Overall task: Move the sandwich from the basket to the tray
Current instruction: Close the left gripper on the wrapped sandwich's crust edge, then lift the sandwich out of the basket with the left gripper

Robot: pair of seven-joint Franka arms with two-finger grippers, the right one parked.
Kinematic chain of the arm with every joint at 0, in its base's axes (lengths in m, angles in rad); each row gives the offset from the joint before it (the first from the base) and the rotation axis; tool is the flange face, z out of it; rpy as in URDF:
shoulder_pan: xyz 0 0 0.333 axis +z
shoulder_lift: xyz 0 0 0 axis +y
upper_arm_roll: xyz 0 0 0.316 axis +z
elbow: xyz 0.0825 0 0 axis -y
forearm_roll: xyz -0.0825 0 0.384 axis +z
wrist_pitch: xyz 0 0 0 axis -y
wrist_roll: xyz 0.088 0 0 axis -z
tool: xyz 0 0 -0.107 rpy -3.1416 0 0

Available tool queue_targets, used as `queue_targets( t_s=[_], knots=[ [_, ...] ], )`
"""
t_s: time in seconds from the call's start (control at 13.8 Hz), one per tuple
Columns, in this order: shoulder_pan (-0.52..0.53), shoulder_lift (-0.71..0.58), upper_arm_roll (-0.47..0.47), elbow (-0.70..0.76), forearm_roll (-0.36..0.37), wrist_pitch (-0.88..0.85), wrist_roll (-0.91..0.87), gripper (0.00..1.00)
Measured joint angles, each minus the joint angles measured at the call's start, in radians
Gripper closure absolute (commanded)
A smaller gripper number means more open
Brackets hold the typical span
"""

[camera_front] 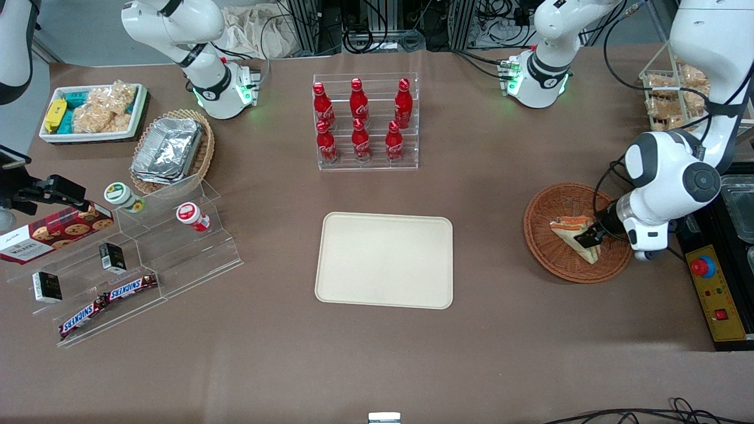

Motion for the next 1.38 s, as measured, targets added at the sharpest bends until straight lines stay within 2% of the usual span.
queue_targets(
  t_s=[0.07,0.22,0.29,0.58,0.8,1.16,1.38],
  knots=[
    [-0.003,0.0,-0.001,0.0,0.0,0.0,-0.019,0.51],
    [-0.02,0.0,-0.004,0.0,0.0,0.002,-0.064,0.91],
    [-0.031,-0.001,-0.006,0.001,0.0,0.003,-0.078,1.0],
    [-0.054,-0.01,-0.008,0.012,0.025,-0.026,-0.089,1.0],
    [-0.053,-0.034,-0.018,0.07,0.037,-0.16,-0.066,1.0],
    [-0.075,-0.059,-0.128,0.382,0.045,-0.588,0.004,1.0],
    [-0.183,-0.056,-0.142,0.52,0.047,-0.688,0.028,1.0]
  ],
)
